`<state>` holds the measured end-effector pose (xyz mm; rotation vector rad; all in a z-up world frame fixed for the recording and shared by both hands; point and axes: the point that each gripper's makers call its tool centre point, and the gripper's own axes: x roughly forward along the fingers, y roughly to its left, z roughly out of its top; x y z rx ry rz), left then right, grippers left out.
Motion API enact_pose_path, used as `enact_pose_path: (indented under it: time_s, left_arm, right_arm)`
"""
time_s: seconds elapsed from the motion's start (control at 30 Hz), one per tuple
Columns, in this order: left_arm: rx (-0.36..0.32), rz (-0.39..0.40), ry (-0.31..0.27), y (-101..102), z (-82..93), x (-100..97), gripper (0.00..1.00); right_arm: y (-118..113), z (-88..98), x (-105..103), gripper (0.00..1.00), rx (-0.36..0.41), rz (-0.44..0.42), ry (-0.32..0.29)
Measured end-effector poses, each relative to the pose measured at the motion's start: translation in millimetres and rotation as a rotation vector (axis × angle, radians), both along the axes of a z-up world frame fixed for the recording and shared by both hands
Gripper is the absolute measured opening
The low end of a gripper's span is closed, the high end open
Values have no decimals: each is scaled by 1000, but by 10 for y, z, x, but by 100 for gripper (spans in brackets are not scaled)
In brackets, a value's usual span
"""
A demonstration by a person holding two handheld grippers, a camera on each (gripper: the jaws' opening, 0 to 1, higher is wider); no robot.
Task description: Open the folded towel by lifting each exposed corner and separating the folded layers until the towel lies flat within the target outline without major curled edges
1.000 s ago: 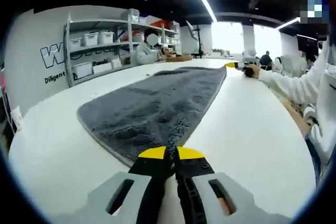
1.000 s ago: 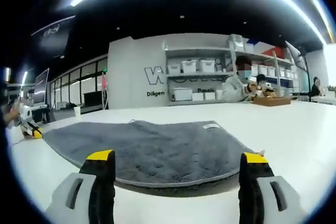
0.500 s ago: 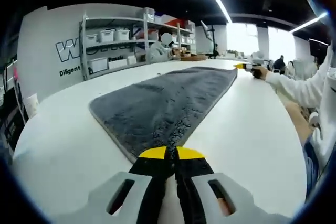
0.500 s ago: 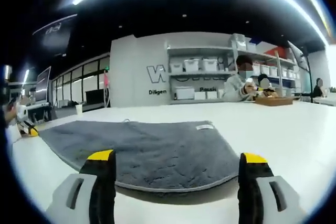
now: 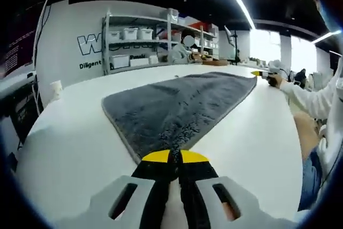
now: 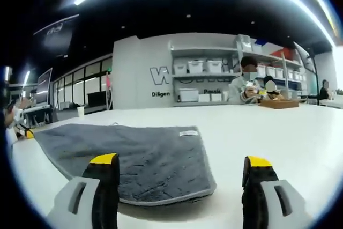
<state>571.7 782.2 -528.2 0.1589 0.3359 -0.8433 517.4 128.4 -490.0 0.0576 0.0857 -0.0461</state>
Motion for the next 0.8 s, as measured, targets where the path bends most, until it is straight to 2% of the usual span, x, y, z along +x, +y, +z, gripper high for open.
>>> enact_pose_path:
  time_s: [0.17, 0.3, 0.4, 0.5, 0.6, 0.8]
  left_arm:
    - [-12, -2, 8, -2, 4, -11, 7]
    - [-101, -13, 59, 11, 54, -69, 12]
    - [-148, -14, 62, 31, 110, -74, 21]
    - [-244, -11, 42, 63, 236, -64, 30]
    - [-284, -14, 40, 96, 282, -70, 37]
    - [-274, -3, 19, 64, 299, -63, 58]
  right_arm:
    - [-9, -10, -1, 94, -1, -3, 5]
    - [-40, -33, 1, 91, -5, -17, 17]
    - [-49, -48, -9, 90, -12, -32, 27]
    - [-70, -59, -5, 88, -20, -42, 33]
    - [-99, -57, -1, 88, -22, -55, 31]
    - [-152, -62, -3, 86, -23, -78, 30]
